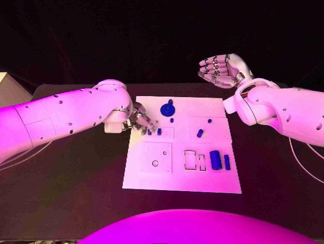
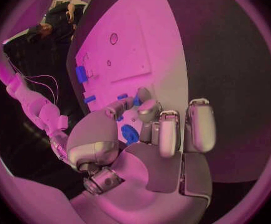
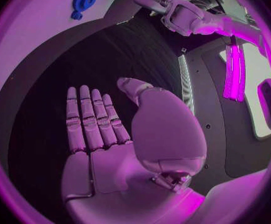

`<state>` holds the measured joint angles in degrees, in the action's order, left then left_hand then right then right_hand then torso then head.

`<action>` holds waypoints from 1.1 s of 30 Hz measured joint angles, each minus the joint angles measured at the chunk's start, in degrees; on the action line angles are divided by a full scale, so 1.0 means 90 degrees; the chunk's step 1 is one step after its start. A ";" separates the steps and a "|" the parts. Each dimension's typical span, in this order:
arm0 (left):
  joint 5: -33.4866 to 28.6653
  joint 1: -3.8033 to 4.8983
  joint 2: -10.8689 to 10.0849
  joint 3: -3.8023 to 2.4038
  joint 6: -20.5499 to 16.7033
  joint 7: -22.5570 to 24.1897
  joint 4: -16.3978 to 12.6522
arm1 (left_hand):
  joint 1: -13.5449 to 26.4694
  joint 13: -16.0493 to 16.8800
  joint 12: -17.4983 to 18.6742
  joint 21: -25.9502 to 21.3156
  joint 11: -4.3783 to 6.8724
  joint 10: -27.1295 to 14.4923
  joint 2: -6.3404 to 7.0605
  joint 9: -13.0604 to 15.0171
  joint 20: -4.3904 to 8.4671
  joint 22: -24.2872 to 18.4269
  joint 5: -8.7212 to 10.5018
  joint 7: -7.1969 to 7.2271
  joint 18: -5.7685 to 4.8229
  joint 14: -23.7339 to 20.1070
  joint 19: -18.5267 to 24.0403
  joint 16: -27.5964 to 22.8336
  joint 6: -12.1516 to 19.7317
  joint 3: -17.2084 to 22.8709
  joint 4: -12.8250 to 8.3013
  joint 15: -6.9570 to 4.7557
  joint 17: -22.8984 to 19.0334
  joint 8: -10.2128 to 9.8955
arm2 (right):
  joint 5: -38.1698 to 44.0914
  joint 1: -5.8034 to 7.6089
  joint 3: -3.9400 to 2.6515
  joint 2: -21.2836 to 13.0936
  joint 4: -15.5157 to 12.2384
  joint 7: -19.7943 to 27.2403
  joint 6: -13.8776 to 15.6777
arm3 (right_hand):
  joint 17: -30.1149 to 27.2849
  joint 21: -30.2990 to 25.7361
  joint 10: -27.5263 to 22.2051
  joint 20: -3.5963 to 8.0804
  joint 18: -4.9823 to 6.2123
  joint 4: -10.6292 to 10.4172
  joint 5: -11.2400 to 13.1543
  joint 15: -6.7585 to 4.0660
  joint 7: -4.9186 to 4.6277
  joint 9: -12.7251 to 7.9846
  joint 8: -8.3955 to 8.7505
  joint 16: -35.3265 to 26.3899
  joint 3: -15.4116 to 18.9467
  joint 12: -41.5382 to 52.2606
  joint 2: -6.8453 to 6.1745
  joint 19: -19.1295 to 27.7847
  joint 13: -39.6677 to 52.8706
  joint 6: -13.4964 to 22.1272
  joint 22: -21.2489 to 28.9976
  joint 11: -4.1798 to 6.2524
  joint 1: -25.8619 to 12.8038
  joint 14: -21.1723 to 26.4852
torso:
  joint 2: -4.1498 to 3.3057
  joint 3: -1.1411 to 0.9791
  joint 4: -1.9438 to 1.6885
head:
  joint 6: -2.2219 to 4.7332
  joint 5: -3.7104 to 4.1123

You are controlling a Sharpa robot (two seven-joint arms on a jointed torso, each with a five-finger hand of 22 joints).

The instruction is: Assemble the parts on the task board

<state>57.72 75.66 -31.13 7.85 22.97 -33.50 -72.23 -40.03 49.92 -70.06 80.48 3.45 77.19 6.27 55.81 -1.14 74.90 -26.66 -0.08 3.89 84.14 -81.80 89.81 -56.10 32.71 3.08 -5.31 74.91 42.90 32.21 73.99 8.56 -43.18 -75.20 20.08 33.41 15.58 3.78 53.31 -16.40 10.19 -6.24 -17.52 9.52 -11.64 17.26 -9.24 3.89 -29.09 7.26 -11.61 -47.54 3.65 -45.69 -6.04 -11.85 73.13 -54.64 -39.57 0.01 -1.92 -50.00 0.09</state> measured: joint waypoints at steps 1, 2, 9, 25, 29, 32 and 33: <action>0.0008 -0.0002 -0.0010 -0.0006 -0.0006 0.0000 -0.0010 | 0.0000 -0.0001 0.0000 0.0000 0.0000 0.0000 0.0000 0.0000 0.0000 0.0000 0.0000 0.0000 0.0000 0.0000 0.0000 0.0000 0.0000 -0.0002 0.0002 0.0000 0.0000 0.0000 | 0.0000 -0.0001 0.0000 -0.0001 0.0000 0.0000 -0.0001 | -0.0009 0.0000 0.0000 -0.0002 0.0000 0.0000 0.0000 0.0000 0.0000 -0.0002 0.0020 0.0000 0.0000 0.0000 0.0000 0.0009 0.0000 0.0000 0.0010 0.0000 0.0000 0.0000 | 0.0000 0.0001 -0.0001 | 0.0000 0.0001; 0.0019 -0.0004 -0.0024 -0.0015 -0.0015 0.0000 -0.0025 | 0.0000 -0.0001 0.0000 0.0000 0.0000 0.0000 0.0000 0.0006 0.0000 0.0000 0.0000 0.0000 0.0000 0.0000 0.0000 0.0000 0.0000 -0.0028 0.0027 0.0000 0.0000 0.0000 | -0.0001 -0.0002 0.0000 -0.0003 0.0000 -0.0001 -0.0002 | -0.0017 0.0000 0.0000 0.0002 -0.0001 0.0000 0.0000 0.0000 0.0000 -0.0008 0.0020 0.0000 0.0000 0.0000 0.0000 0.0052 0.0000 0.0000 0.0024 0.0000 0.0000 0.0000 | 0.0000 0.0000 -0.0002 | 0.0000 0.0001; 0.0059 -0.0006 -0.0083 -0.0052 -0.0121 0.0005 -0.0087 | -0.0139 0.0025 0.0000 0.0000 0.0000 0.0000 0.0139 0.0079 0.0000 0.0000 0.0586 0.0000 0.0000 -0.0013 0.0000 0.0000 0.0001 -0.0516 0.0412 -0.0013 0.0000 -0.0058 | -0.0003 -0.0013 0.0000 -0.0005 0.0000 -0.0002 -0.0005 | -0.0073 -0.0021 0.0045 -0.0005 0.0000 0.0018 0.0000 0.0000 -0.0003 -0.0029 0.0044 0.0000 0.0018 -0.0074 0.0000 0.0300 0.0000 -0.0003 0.0121 0.0002 0.0000 0.0000 | 0.0000 0.0004 -0.0002 | 0.0000 0.0003; -0.0249 -0.0022 -0.0494 -0.0417 -0.1285 0.0364 -0.0545 | -0.1467 -0.1810 0.1174 -0.1324 -0.0374 -0.1591 0.0220 0.0117 -0.0175 -0.0397 0.1458 -0.0414 0.0201 -0.0016 0.0965 -0.0582 0.0919 -0.1016 0.1197 0.0218 -0.0001 -0.0481 | -0.0013 -0.0042 0.0000 -0.0019 0.0010 -0.0004 -0.0014 | -0.0120 -0.0021 0.0067 -0.0011 0.0000 0.0035 0.0000 0.0046 0.0000 -0.0043 0.0044 0.0000 0.0036 -0.0099 0.0000 0.0467 0.0000 -0.0045 0.0183 -0.0020 0.0000 0.0000 | -0.0002 0.0000 -0.0004 | 0.0000 0.0042; -0.0340 -0.0023 -0.0625 -0.0462 -0.1892 0.0739 -0.0768 | -0.2307 -0.2190 0.1624 -0.2884 -0.0764 -0.2638 0.0202 -0.0242 -0.0441 -0.1607 0.1458 -0.0836 0.0547 -0.0631 0.2149 -0.1574 0.1779 -0.0697 0.1174 0.0566 -0.0533 -0.0830 | -0.0018 -0.0044 0.0000 -0.0032 0.0019 -0.0004 -0.0016 | -0.0126 -0.0020 0.0090 -0.0011 0.0000 0.0035 0.0000 0.0046 0.0000 -0.0043 0.0044 0.0000 0.0036 -0.0099 0.0000 0.0466 0.0000 -0.0045 0.0183 0.0003 0.0000 0.0000 | 0.0001 -0.0003 -0.0004 | 0.0000 0.0056; -0.0318 -0.0048 -0.0658 -0.0477 -0.2407 0.1213 -0.0894 | -0.3123 -0.2385 0.1817 -0.3592 -0.0951 -0.3219 0.0370 -0.0545 -0.0623 -0.2129 0.1458 -0.1038 0.0649 -0.1174 0.2674 -0.1986 0.2177 -0.0291 0.0804 0.0735 -0.1130 -0.0966 | -0.0021 -0.0048 0.0000 -0.0040 0.0030 -0.0004 -0.0017 | -0.0133 -0.0020 0.0090 -0.0011 0.0000 0.0035 0.0000 0.0046 -0.0014 -0.0043 0.0044 0.0000 0.0035 -0.0121 0.0000 0.0466 0.0000 -0.0059 0.0192 0.0002 0.0001 0.0000 | 0.0001 -0.0003 -0.0001 | 0.0000 0.0074; -0.0288 -0.0070 -0.0660 -0.0477 -0.2568 0.1391 -0.0921 | -0.3338 -0.2453 0.1884 -0.3683 -0.0997 -0.3354 0.0418 -0.0642 -0.0651 -0.2185 0.1458 -0.1083 0.0649 -0.1346 0.2751 -0.2111 0.2221 -0.0144 0.0679 0.0777 -0.1314 -0.1006 | -0.0022 -0.0049 0.0000 -0.0042 0.0035 -0.0004 -0.0018 | -0.0136 -0.0020 0.0090 -0.0011 0.0000 0.0035 0.0000 0.0046 -0.0022 -0.0043 0.0044 0.0000 0.0036 -0.0124 0.0000 0.0466 0.0000 -0.0069 0.0193 0.0002 0.0000 0.0000 | 0.0001 -0.0003 0.0000 | 0.0000 0.0077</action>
<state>55.12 75.03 -37.07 3.55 -0.15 -20.98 -80.52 -70.07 27.84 -53.10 47.32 -5.52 47.01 10.03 50.03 -7.00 55.24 -13.54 -9.82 9.73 72.03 -57.03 70.81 -36.11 31.42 9.19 1.69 63.09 33.84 32.01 73.55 8.57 -43.56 -74.89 20.05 33.25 14.35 3.59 54.13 -16.50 10.19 -5.92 -17.52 9.93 -11.83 16.88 -8.85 3.89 -28.77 6.14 -11.61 -43.35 3.65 -46.31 -4.30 -11.83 73.14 -54.64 -39.56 -0.02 -1.92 -50.00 0.79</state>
